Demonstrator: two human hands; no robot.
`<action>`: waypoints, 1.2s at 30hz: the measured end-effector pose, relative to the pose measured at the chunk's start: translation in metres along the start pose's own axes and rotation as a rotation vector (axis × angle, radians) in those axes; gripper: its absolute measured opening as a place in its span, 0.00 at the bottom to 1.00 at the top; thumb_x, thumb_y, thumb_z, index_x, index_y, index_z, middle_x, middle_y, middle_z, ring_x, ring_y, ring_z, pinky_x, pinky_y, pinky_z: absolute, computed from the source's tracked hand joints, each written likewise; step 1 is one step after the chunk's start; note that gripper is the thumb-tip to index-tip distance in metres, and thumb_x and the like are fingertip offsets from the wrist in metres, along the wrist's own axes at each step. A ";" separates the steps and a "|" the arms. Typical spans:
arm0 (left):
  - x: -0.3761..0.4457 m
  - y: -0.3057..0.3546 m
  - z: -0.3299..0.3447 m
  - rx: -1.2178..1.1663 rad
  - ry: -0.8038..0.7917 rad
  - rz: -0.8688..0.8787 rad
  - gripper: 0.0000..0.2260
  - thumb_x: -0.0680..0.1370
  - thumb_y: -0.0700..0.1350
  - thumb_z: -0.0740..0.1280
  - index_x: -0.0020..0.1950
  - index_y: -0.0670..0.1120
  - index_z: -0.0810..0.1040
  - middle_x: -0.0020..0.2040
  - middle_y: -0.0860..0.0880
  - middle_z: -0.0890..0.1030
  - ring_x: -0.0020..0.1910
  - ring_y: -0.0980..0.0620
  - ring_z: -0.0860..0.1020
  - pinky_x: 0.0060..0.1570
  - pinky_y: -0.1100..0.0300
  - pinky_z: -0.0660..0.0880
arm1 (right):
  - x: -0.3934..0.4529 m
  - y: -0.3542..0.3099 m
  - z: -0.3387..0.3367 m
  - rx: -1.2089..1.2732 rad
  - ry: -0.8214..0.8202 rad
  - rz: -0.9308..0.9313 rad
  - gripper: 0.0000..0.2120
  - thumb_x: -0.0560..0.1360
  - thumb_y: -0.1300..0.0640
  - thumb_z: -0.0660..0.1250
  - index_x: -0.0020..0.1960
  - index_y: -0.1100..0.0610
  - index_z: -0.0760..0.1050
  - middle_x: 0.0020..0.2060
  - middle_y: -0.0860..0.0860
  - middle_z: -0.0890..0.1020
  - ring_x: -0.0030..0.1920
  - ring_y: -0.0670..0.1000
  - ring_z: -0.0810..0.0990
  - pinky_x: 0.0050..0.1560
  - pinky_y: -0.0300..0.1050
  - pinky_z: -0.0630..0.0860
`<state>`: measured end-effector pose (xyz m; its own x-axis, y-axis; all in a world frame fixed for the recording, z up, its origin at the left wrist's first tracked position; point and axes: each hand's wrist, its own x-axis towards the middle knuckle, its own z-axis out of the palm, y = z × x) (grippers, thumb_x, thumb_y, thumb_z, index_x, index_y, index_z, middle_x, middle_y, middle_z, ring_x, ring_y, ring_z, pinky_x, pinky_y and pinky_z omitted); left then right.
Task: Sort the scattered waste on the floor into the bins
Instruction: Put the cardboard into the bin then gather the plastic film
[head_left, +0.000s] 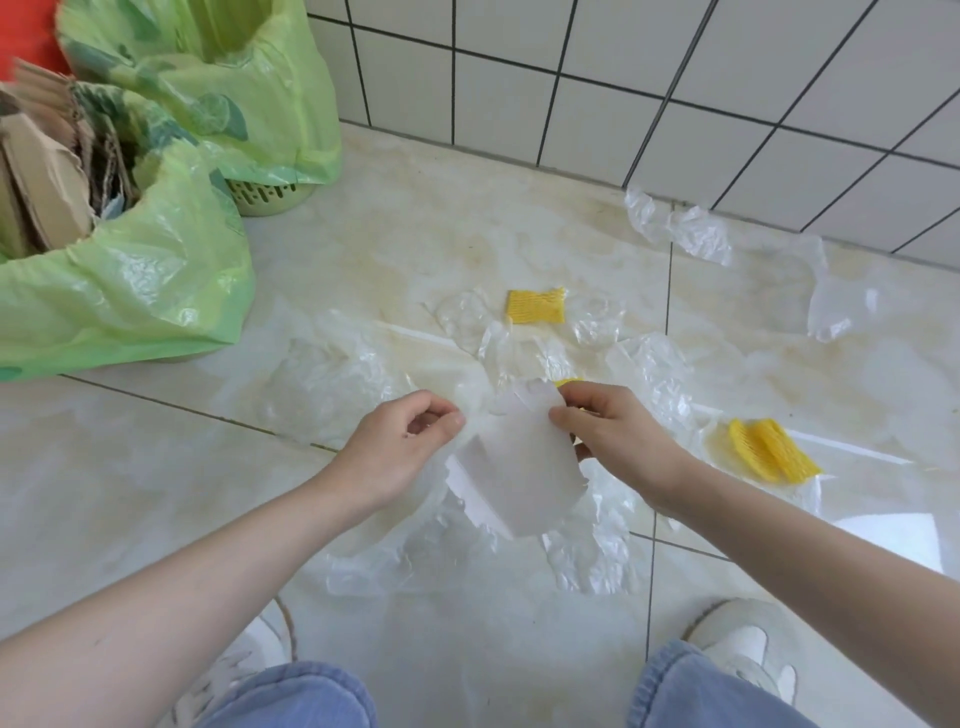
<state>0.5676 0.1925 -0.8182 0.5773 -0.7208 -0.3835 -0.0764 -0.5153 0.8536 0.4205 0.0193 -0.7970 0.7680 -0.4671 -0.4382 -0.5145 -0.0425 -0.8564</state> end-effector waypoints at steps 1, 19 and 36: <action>0.001 0.005 -0.002 -0.054 -0.054 -0.010 0.05 0.78 0.48 0.66 0.51 0.50 0.80 0.44 0.55 0.82 0.43 0.63 0.79 0.46 0.66 0.74 | 0.002 -0.006 0.002 -0.002 -0.016 -0.005 0.09 0.77 0.64 0.60 0.48 0.64 0.79 0.40 0.59 0.78 0.39 0.51 0.77 0.43 0.49 0.76; 0.026 0.058 -0.149 -0.083 0.610 0.086 0.04 0.75 0.43 0.70 0.47 0.46 0.76 0.38 0.54 0.77 0.36 0.60 0.74 0.36 0.70 0.69 | 0.068 -0.031 0.073 -0.984 -0.265 -0.156 0.25 0.76 0.42 0.61 0.70 0.51 0.64 0.66 0.53 0.65 0.64 0.58 0.67 0.63 0.52 0.70; 0.016 0.006 -0.270 -0.158 1.574 0.200 0.03 0.71 0.51 0.57 0.41 0.56 0.62 0.42 0.53 0.71 0.43 0.52 0.73 0.51 0.56 0.76 | 0.084 0.021 0.108 -1.490 -0.368 -0.375 0.15 0.76 0.61 0.64 0.61 0.57 0.67 0.55 0.53 0.74 0.54 0.55 0.73 0.48 0.45 0.70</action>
<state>0.7964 0.3031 -0.7243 0.8031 0.4599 0.3789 -0.2268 -0.3521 0.9081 0.5151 0.0741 -0.8816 0.8655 -0.0089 -0.5009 -0.0091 -1.0000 0.0022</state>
